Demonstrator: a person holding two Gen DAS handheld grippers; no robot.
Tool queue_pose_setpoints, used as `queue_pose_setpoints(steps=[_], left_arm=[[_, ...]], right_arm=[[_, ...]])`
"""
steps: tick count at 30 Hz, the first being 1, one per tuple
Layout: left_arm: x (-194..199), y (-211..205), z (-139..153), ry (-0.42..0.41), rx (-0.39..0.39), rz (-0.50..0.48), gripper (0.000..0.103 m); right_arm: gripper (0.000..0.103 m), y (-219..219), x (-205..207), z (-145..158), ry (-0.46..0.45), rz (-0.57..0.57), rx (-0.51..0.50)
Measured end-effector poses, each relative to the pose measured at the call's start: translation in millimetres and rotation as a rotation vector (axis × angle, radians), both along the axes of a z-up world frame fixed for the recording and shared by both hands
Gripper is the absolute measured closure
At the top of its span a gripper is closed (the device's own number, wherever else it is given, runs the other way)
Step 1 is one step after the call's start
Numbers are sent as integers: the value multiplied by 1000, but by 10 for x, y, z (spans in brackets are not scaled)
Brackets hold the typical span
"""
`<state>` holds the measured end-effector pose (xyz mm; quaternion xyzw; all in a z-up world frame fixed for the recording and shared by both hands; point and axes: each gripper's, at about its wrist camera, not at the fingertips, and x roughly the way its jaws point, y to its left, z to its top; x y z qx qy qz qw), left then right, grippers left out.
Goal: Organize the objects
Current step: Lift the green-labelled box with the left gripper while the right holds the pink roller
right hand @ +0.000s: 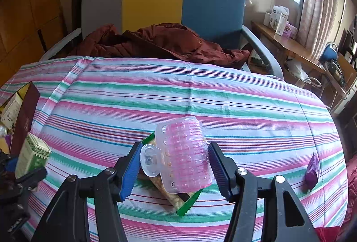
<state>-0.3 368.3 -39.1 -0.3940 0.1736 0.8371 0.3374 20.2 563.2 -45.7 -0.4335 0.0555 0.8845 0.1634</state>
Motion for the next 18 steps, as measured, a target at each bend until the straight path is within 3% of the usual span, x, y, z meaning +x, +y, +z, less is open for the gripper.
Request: queue_pose_setpoints(steps=[12,18], left_arm=[[79,-277,89,6,30,17,73],[123,-384,136,18,45,18,73]], right_arm=[[43,-83,-60,-146,-62,21,28],[43,-285,-105,-209,-84,134,-19]])
